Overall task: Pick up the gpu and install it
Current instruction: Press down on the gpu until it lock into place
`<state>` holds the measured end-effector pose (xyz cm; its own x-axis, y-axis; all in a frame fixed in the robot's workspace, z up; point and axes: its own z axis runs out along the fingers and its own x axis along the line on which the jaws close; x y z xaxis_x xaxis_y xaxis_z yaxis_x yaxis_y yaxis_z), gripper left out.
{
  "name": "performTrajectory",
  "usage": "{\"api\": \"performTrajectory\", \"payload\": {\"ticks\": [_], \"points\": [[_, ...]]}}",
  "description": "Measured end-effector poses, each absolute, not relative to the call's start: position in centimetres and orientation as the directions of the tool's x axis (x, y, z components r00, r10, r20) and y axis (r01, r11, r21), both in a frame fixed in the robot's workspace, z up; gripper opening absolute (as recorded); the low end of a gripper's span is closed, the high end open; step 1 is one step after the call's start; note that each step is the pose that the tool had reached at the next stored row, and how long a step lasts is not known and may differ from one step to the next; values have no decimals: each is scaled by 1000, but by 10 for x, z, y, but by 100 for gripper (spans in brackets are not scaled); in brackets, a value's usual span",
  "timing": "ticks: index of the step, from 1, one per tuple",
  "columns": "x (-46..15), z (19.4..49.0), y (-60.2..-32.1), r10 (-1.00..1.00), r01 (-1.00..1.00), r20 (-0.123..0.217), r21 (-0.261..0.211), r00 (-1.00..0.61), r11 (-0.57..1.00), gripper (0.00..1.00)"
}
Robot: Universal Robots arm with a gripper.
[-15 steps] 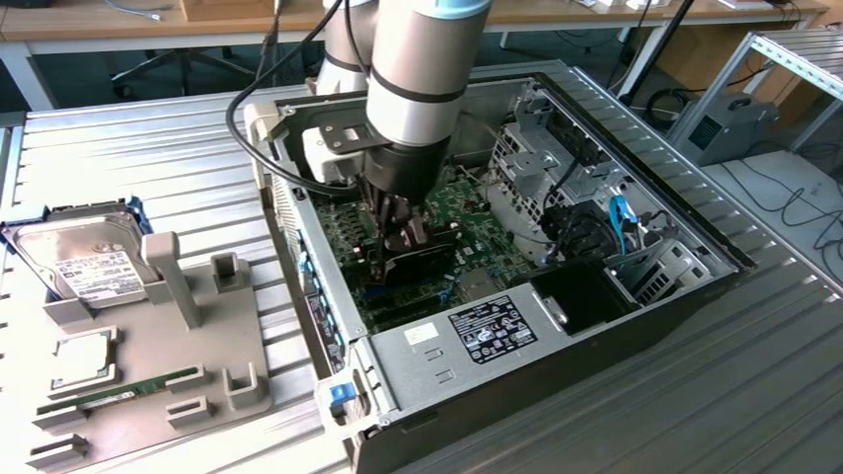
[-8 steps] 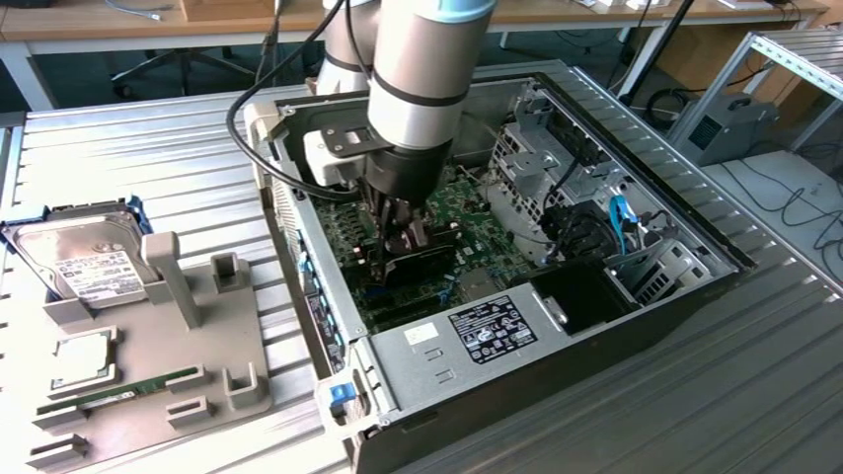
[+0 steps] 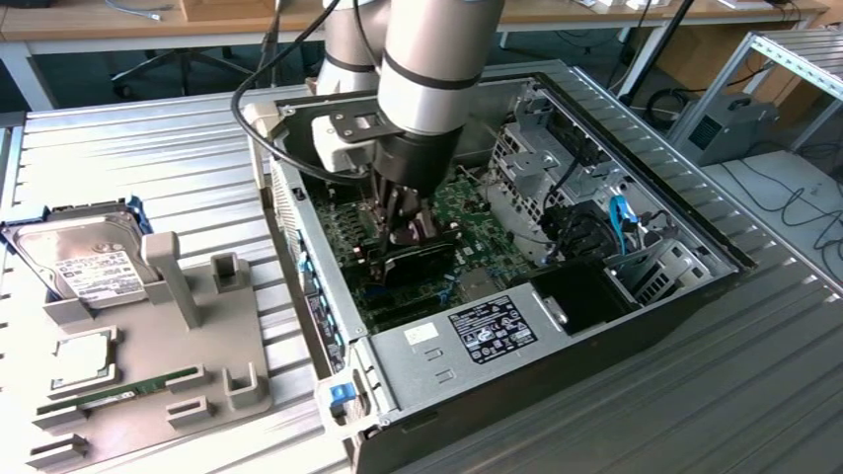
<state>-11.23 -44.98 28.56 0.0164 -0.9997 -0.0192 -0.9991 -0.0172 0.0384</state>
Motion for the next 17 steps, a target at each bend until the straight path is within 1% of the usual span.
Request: {"api": "performTrajectory", "payload": {"ticks": [8,17], "points": [[-83,289,-451,-1000,-998,-23,66,16,-17,11],[-75,291,-451,-999,-997,-29,72,16,-18,11]]}}
